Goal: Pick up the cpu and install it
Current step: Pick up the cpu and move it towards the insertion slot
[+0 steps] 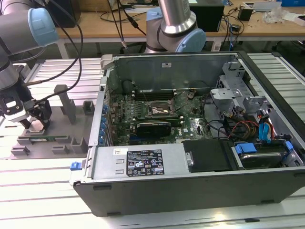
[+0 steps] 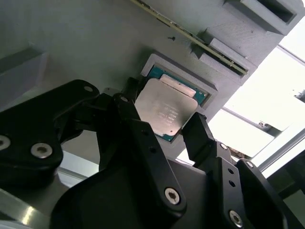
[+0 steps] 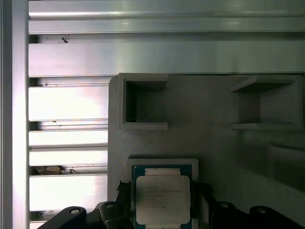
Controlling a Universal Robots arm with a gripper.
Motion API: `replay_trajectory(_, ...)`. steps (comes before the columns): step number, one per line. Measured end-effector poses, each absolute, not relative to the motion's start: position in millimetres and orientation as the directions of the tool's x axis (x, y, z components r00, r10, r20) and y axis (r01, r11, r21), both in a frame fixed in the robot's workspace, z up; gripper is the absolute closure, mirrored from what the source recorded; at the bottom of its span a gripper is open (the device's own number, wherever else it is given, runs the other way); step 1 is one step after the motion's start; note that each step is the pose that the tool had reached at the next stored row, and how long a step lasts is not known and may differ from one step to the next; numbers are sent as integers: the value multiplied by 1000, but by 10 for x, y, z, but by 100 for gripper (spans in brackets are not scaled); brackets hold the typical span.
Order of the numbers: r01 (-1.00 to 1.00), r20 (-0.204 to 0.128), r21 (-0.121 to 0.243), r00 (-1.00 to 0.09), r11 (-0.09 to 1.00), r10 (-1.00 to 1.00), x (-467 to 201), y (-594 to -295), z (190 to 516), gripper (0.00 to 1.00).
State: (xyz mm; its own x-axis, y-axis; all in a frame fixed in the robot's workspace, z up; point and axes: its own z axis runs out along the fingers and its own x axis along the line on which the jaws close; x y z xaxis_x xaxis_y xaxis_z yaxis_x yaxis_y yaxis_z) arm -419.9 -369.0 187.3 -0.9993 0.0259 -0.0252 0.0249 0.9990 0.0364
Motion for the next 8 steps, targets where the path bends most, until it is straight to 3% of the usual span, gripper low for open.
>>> replay_trajectory(5, 25, -25, 36, -999, 999, 26, -4199, -3690, 1876, 35)
replay_trajectory(8, 25, -25, 36, -999, 999, 26, -4199, -3690, 1878, 45)
